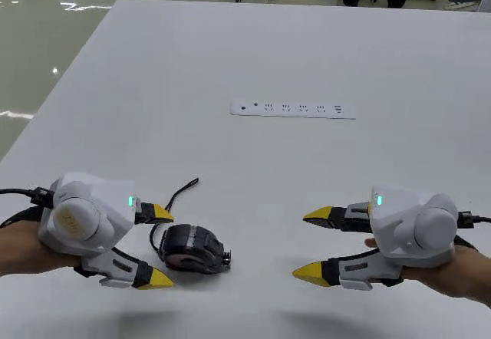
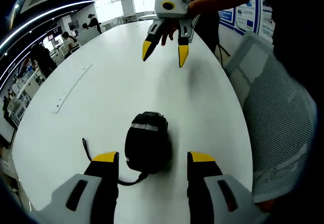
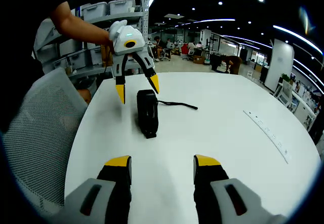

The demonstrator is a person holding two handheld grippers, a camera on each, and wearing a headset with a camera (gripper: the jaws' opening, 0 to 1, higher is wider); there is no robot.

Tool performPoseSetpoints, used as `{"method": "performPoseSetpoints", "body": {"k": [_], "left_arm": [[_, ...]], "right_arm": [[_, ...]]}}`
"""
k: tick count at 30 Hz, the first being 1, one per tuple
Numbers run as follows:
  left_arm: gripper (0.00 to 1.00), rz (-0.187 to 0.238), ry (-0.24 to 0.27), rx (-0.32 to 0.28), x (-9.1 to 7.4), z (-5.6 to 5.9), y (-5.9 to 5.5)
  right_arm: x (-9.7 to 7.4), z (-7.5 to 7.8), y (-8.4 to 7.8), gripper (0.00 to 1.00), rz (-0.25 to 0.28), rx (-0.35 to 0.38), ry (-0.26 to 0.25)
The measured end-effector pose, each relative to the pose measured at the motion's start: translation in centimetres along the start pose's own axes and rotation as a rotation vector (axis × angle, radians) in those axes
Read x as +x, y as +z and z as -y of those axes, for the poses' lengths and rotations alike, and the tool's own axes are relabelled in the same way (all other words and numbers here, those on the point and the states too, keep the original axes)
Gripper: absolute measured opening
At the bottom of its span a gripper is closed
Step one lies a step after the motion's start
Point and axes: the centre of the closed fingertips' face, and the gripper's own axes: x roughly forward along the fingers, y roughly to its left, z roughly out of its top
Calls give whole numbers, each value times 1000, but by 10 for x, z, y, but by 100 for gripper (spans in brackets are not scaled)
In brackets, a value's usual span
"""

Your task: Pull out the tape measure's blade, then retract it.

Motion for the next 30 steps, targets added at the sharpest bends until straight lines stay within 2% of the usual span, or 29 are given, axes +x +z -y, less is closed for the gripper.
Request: {"method": "performPoseSetpoints", "body": {"k": [8,16,30], "left_arm": [[46,-36,-43,44,9,-4,-7],[42,-42,-67,68,17,-4,-8],[33,-47,-103,94,24,-5,-7]], "right_arm": [[20,-2,1,46,-12,-22,52],[42,-4,1,43,-18,-36,93],[77,-21,-2,34,-56,-93,162]]}}
